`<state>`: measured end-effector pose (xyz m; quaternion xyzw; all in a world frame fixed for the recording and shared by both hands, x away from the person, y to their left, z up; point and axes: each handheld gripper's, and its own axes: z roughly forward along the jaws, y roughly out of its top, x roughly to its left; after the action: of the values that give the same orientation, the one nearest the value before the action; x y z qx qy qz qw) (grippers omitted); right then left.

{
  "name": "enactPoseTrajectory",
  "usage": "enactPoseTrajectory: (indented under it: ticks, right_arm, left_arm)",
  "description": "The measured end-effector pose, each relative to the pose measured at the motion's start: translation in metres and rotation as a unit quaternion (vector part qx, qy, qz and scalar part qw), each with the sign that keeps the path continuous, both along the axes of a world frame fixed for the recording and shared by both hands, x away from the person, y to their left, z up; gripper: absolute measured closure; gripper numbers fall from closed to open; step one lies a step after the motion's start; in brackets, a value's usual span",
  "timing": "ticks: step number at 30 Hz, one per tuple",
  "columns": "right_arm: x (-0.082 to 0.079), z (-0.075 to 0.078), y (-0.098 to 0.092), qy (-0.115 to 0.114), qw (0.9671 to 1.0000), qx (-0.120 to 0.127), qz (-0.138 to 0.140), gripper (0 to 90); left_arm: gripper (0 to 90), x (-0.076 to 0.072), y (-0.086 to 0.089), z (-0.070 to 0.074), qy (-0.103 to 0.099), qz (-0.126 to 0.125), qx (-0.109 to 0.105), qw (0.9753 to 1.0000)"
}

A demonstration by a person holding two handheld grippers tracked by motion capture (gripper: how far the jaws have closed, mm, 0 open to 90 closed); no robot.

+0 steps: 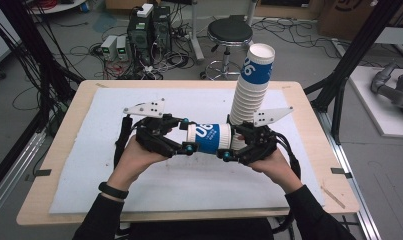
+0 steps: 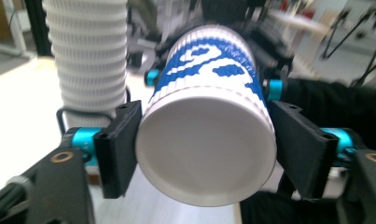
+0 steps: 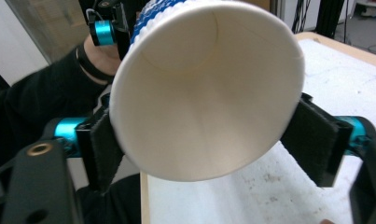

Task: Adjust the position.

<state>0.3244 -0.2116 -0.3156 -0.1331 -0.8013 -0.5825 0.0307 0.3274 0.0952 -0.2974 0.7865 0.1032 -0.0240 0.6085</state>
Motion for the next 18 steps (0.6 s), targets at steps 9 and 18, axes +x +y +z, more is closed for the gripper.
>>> enactPoseTrajectory:
  ticks: [9, 18]
  right_arm:
    - [0.000, -0.001, 0.003, -0.009, 0.9988, -0.048, 0.010, 21.4]
    - [-0.002, 0.001, 0.007, -0.015, 0.9961, -0.084, 0.021, 21.5]
  left_arm:
    - [22.4, -0.003, -0.003, 0.003, 0.002, -0.009, 0.079, 0.9969]
    - [24.6, -0.004, -0.015, -0.002, 0.003, -0.025, 0.144, 0.9892]
